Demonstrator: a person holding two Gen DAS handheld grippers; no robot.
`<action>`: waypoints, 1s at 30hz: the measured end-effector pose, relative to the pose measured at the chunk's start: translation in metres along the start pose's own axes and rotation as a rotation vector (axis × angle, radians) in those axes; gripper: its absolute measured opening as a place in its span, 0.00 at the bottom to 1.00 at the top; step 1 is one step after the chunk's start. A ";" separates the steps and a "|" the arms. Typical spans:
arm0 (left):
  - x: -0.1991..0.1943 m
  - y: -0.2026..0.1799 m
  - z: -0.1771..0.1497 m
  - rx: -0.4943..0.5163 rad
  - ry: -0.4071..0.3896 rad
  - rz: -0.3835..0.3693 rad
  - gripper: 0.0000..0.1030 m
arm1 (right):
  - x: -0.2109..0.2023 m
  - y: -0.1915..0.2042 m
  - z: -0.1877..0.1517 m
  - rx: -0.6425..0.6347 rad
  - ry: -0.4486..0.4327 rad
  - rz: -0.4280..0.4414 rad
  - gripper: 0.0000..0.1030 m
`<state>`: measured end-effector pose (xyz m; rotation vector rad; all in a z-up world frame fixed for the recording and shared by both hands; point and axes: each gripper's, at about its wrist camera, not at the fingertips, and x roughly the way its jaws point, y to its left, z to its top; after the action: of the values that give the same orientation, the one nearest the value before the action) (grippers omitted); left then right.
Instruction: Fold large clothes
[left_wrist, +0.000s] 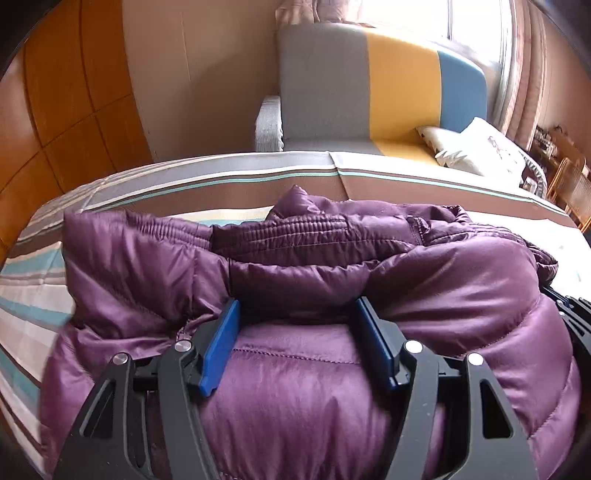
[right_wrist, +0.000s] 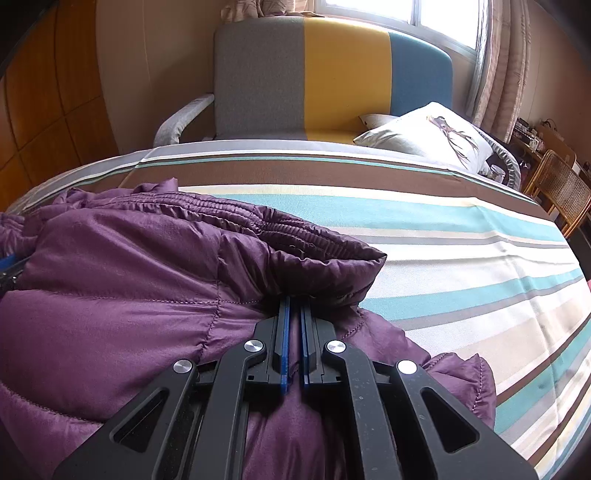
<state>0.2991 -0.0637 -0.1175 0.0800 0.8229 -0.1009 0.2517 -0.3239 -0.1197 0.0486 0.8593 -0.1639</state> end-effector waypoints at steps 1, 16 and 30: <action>0.002 0.000 -0.001 -0.001 -0.002 0.002 0.62 | 0.000 0.000 0.000 -0.001 0.000 -0.002 0.03; 0.001 0.006 -0.008 -0.022 -0.005 -0.008 0.66 | -0.061 0.050 0.025 0.020 -0.078 0.210 0.06; -0.003 0.021 -0.004 -0.051 0.023 -0.044 0.70 | 0.005 0.060 0.013 0.071 0.037 0.231 0.06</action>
<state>0.2967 -0.0418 -0.1174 0.0150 0.8495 -0.1208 0.2745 -0.2665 -0.1162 0.2173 0.8781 0.0234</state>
